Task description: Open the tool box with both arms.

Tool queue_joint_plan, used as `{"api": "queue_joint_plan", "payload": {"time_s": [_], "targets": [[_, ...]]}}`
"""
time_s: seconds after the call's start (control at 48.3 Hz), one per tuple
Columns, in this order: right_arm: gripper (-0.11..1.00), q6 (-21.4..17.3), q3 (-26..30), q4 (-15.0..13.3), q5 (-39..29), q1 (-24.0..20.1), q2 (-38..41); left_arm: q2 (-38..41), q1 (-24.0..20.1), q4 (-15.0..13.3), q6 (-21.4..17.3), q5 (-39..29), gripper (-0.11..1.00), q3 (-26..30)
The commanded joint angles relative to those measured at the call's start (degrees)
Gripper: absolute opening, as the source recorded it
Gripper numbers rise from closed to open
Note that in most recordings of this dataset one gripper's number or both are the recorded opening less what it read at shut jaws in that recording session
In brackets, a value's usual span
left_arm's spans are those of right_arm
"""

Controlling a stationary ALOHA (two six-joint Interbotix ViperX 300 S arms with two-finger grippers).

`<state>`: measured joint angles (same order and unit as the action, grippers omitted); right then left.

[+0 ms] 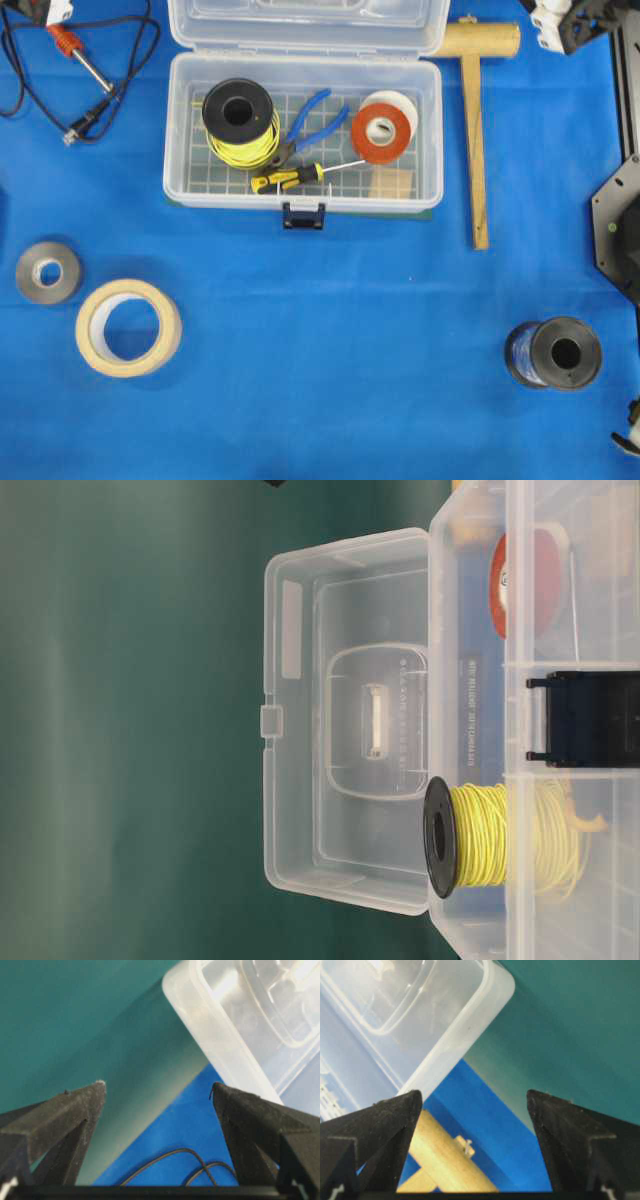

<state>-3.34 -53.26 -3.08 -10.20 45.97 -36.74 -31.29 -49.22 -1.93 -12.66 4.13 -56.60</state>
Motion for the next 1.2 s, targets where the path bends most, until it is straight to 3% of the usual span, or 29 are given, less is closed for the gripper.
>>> {"api": "queue_joint_plan", "payload": {"time_s": [0.0, 0.145, 0.249, 0.497, 0.829, 0.973, 1.181], "targets": [[0.83, -0.18, 0.7, 0.09, 0.09, 0.18, -0.53, -0.97, -0.18, 0.0, 0.18, 0.26, 0.9, 0.44], [0.83, -0.7, 0.97, 0.35, 0.35, -0.26, 0.44, -0.62, 0.88, 0.0, 0.88, 0.26, 0.9, 0.62], [0.83, -0.79, 0.97, 0.53, 0.18, -3.25, 0.7, -1.05, 3.52, 0.0, 1.93, 0.26, 0.9, 0.35], [0.83, -0.97, 0.35, 1.67, 0.09, -17.49, -0.26, -5.36, 13.97, -0.09, 3.08, -2.64, 0.9, -2.11], [0.83, -1.32, 0.0, 1.76, 0.09, -36.21, -0.35, -15.21, 33.57, -0.26, 3.25, -5.71, 0.9, -5.62], [0.83, -1.67, -0.26, 1.76, 0.09, -40.17, -0.44, -18.11, 38.14, -0.26, 3.34, -7.38, 0.9, -6.42], [0.83, -1.85, -0.88, 1.76, -1.41, -41.48, -2.64, -20.92, 38.58, -0.26, 3.34, -9.4, 0.9, -7.65]]}}
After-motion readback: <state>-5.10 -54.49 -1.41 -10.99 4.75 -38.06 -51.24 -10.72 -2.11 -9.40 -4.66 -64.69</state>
